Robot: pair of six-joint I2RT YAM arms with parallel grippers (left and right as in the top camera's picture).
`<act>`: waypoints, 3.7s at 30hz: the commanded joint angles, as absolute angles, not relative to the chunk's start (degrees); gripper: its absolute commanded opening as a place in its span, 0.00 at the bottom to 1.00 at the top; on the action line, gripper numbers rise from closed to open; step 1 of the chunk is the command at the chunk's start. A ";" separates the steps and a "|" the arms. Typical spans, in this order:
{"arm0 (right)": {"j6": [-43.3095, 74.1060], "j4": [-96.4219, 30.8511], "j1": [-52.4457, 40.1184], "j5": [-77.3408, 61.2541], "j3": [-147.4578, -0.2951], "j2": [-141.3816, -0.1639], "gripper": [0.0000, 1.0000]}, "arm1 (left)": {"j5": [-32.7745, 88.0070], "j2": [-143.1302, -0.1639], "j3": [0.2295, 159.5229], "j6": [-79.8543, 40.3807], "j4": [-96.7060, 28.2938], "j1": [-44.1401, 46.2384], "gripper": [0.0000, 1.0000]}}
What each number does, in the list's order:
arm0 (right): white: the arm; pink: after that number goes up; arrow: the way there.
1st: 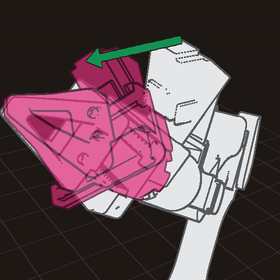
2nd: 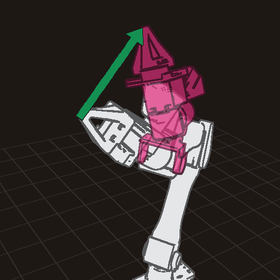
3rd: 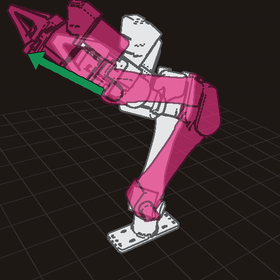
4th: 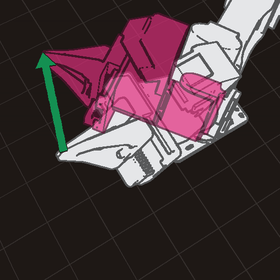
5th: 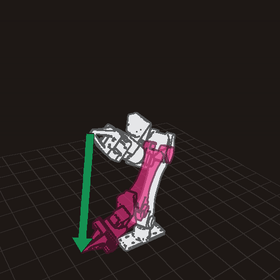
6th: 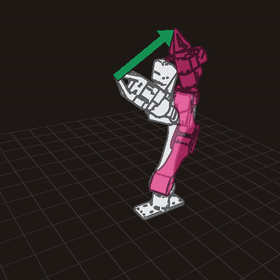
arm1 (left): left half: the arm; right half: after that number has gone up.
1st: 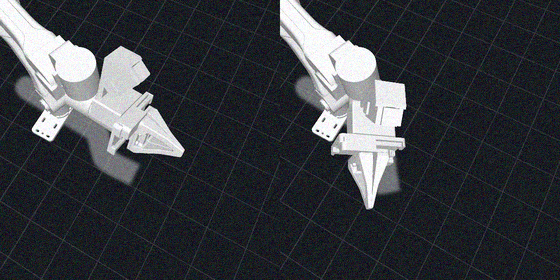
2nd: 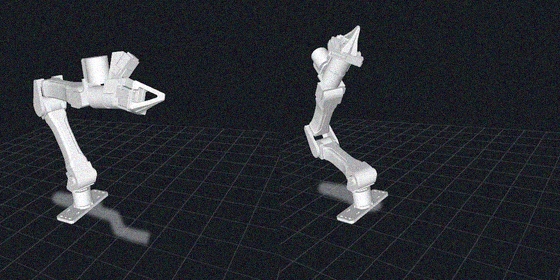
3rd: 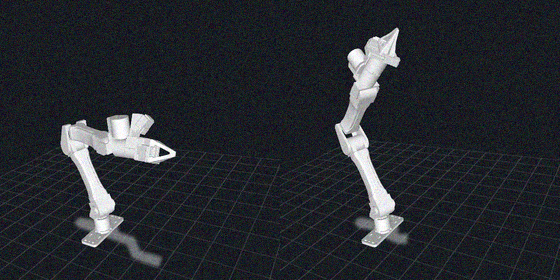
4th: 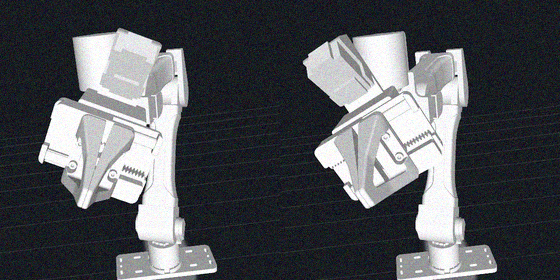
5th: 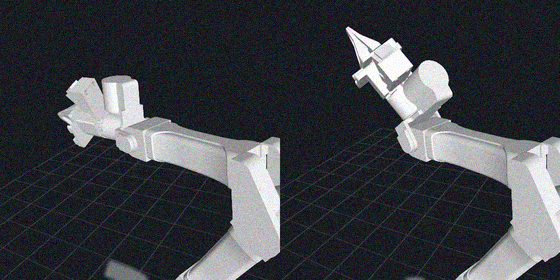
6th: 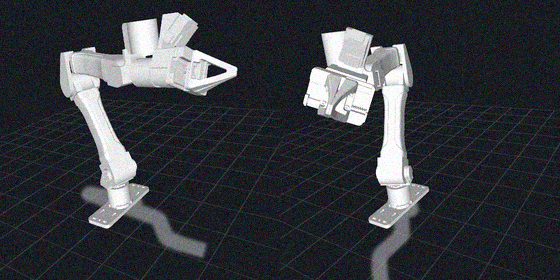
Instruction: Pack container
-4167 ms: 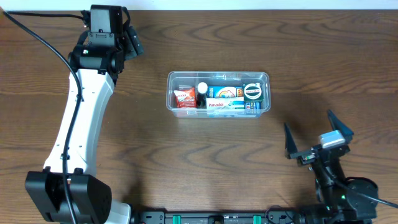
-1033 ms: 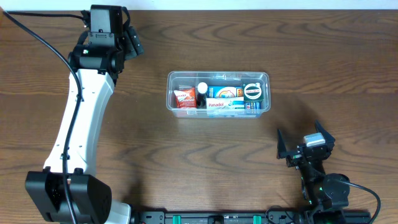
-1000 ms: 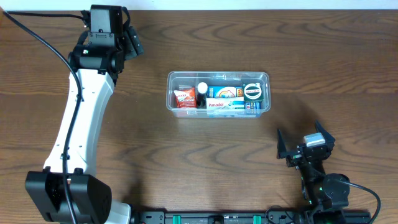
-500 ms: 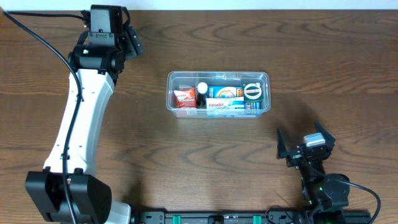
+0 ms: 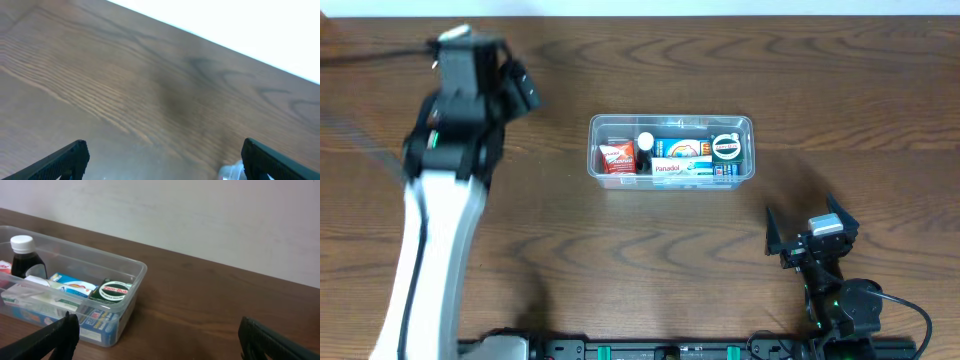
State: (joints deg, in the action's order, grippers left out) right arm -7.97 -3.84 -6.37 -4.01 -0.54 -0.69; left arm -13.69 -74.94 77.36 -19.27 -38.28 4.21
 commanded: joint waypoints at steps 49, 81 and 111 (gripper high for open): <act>-8.40 -4.01 -6.72 -3.25 -0.32 -0.32 0.99 | -8.97 -0.08 0.23 -3.14 -2.98 3.92 0.98; -8.40 -4.01 -6.72 -3.25 -0.32 -0.32 0.99 | -8.99 -0.23 0.23 -0.89 -3.11 3.92 0.98; -8.40 -4.03 -6.72 -3.25 -0.32 -0.32 0.99 | -8.99 -0.23 0.23 -0.86 -3.11 3.92 0.98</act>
